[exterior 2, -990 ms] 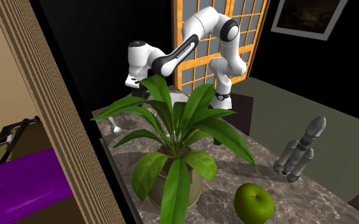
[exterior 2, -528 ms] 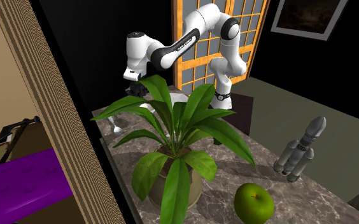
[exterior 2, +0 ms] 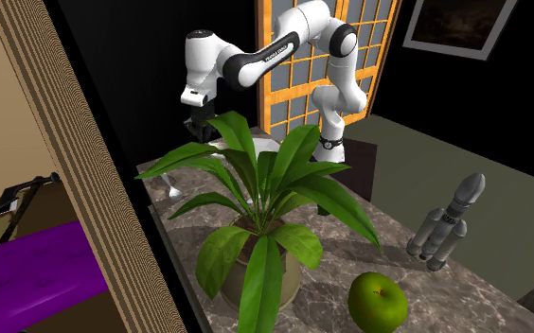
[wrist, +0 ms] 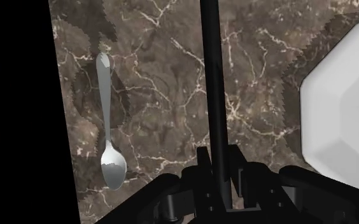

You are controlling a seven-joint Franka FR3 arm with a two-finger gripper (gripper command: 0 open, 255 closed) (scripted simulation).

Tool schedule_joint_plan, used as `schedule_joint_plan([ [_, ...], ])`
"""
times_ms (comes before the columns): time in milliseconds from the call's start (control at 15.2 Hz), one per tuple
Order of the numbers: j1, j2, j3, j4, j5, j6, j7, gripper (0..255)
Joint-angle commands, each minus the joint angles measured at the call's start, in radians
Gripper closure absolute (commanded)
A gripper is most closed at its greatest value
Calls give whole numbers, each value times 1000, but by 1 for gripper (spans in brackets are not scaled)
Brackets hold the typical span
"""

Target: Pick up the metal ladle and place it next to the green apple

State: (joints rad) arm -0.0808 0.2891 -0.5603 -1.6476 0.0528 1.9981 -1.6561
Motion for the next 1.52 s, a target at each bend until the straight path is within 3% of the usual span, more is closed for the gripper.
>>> schedule_joint_plan([
  [0,-1,-3,-1,22,-2,-25,-1,255],
  [330,-3,-9,-4,77,-5,-85,-3,255],
  [858,149,-147,47,-78,-107,-66,213,255],
  [1452,277,-219,137,-150,-166,-83,444,255],
])
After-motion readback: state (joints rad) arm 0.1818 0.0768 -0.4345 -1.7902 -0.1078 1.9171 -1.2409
